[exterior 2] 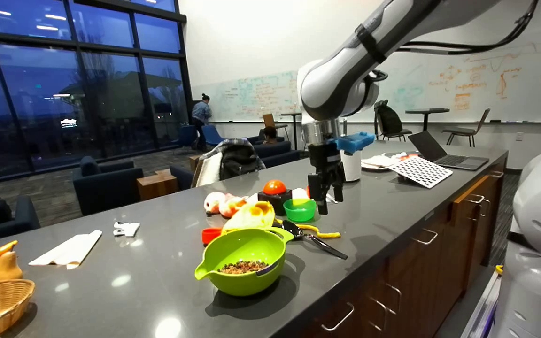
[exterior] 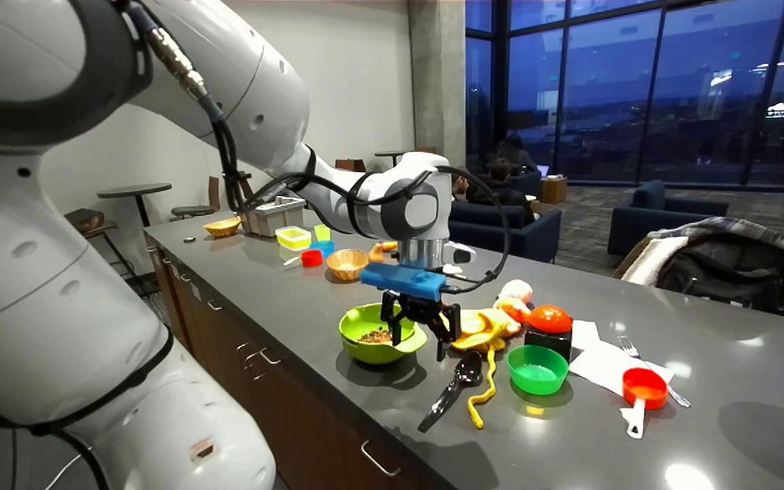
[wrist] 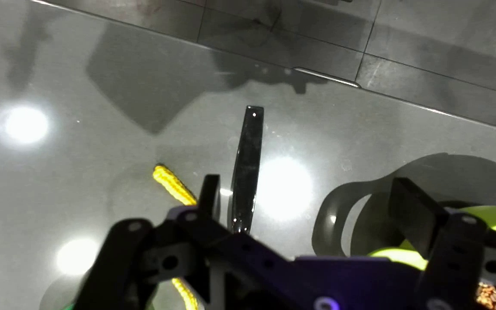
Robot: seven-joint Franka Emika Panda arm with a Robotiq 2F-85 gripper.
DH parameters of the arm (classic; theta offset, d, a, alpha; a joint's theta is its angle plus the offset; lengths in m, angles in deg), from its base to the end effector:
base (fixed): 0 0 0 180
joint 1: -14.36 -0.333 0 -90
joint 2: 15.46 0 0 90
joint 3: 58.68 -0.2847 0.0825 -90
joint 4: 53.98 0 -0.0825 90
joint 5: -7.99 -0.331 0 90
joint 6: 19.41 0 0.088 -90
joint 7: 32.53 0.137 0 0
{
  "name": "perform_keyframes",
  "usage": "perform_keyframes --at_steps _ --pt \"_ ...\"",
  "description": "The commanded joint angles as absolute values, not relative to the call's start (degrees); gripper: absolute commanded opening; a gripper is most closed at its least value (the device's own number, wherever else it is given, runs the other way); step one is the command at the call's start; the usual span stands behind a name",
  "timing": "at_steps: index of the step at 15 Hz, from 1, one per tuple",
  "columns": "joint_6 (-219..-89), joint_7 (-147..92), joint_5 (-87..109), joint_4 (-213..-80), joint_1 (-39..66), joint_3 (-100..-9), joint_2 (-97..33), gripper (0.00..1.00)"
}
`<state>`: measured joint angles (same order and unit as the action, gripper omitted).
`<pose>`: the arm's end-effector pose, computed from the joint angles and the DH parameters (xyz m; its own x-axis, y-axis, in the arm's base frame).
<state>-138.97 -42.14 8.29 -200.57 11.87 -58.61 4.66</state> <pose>0.3653 0.0151 0.3517 0.9702 0.2108 -0.1193 0.2103 -0.9775 -0.0163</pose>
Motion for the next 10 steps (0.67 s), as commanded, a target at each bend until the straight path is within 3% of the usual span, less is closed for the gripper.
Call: perform_keyframes --at_steps 1,10 --pt "-140.1 -45.3 5.3 -199.1 11.4 -57.1 0.9 1.0" --pt "-140.2 -54.4 -1.9 -197.2 11.6 -56.2 -7.5 1.0"
